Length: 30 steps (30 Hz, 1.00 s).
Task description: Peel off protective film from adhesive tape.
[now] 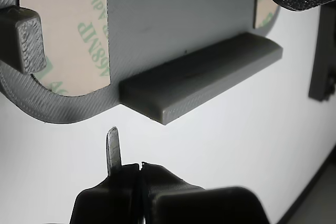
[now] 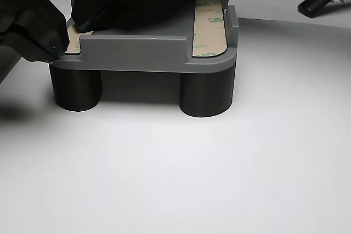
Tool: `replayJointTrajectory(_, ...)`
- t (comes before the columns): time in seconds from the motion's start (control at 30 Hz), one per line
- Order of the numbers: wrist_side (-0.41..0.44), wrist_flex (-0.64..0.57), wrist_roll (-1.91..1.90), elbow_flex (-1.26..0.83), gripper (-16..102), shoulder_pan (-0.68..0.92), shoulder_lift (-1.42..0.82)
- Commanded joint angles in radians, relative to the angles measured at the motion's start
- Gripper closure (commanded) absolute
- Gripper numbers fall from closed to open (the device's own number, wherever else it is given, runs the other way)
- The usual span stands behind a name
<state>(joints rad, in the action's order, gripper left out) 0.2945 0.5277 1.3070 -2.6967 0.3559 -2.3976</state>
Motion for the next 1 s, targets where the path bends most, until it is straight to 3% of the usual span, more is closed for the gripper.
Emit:
replayJointTrajectory(0.0, 0.003, -0.018, 0.002, 0.025, 97, -0.008, -0.009)
replayJointTrajectory(0.97, 0.052, -0.032, -0.026, 0.025, 97, 0.043, 0.032)
